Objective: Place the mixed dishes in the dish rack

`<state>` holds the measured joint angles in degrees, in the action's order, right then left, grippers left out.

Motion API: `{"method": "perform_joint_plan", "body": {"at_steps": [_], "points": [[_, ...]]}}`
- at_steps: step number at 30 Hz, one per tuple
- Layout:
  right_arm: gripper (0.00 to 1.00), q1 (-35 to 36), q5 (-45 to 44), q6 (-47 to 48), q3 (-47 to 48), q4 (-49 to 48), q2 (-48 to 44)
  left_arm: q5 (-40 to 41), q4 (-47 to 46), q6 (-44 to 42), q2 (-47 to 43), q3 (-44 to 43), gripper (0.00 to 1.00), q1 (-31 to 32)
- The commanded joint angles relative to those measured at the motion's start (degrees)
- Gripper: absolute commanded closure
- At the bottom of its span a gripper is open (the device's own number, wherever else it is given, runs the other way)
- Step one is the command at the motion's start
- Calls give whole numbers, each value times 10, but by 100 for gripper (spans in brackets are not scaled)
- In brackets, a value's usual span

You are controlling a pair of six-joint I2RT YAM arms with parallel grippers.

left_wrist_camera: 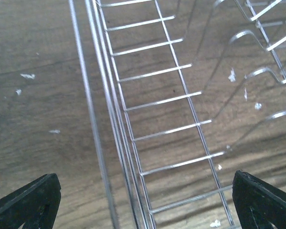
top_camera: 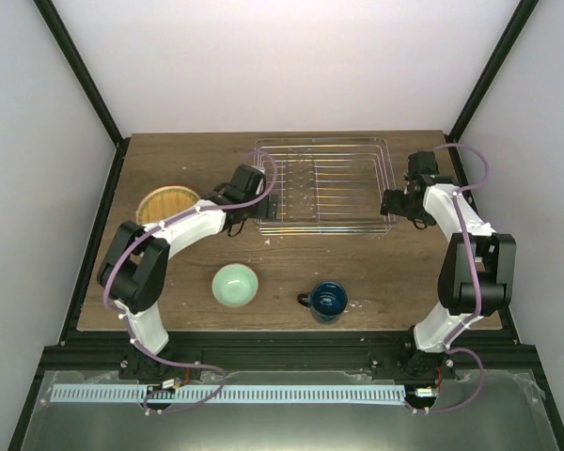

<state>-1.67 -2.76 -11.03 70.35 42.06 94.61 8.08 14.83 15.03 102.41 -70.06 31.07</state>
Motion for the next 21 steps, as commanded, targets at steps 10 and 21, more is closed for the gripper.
{"method": "perform_joint_plan", "body": {"at_steps": [10,21], "points": [[0,6,-21,-42,-43,38,-60,36,50,21,-20,42,0,76],[0,13,-43,-97,-132,5,-159,52,53,33,-64,87,0,106]]}}
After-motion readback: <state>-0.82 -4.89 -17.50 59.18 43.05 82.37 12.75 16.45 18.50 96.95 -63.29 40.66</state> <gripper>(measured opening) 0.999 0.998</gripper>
